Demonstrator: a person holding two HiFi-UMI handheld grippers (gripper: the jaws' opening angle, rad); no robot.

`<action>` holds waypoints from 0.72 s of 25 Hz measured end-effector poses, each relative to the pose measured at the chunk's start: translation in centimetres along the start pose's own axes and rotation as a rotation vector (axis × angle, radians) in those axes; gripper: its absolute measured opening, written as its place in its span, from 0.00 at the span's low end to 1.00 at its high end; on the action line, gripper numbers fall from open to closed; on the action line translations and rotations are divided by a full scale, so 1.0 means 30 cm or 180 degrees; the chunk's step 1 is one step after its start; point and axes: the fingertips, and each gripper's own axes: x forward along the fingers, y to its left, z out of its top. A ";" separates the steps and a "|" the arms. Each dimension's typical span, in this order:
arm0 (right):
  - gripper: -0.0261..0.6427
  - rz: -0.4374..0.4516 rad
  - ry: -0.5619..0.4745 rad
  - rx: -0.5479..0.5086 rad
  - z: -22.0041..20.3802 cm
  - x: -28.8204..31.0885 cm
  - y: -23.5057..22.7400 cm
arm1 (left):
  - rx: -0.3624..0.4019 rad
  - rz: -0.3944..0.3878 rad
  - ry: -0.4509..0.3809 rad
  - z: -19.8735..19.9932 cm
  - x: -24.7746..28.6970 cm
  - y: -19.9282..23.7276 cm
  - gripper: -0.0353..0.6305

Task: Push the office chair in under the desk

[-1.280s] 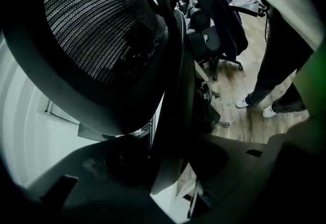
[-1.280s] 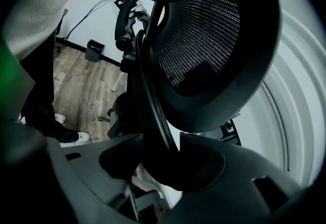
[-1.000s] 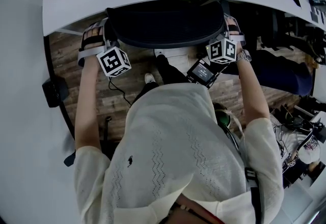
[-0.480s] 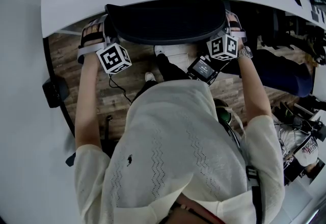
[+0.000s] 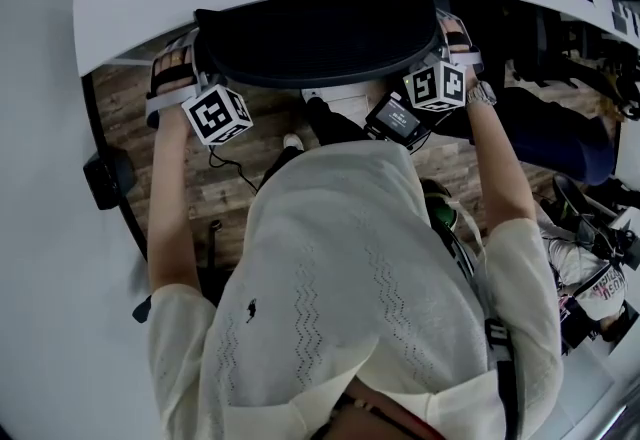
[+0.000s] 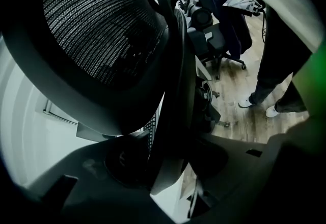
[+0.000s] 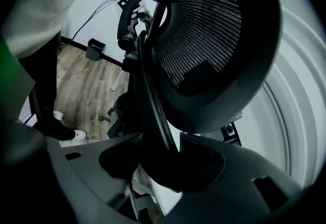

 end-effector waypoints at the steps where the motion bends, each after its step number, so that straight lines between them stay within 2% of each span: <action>1: 0.37 0.0015 -0.0004 -0.0014 0.000 -0.001 0.000 | -0.0003 -0.0001 0.0005 0.000 0.001 -0.001 0.35; 8: 0.37 -0.0021 -0.0066 0.0027 -0.001 -0.009 0.007 | -0.0029 0.0024 0.0068 0.000 0.002 -0.002 0.36; 13: 0.38 0.0050 -0.0139 0.0203 0.010 -0.021 0.014 | -0.0068 0.0129 -0.0091 0.001 -0.012 -0.005 0.37; 18: 0.39 0.0054 -0.0132 0.0236 0.016 -0.022 0.017 | -0.0137 0.0159 -0.0108 -0.001 -0.032 -0.015 0.40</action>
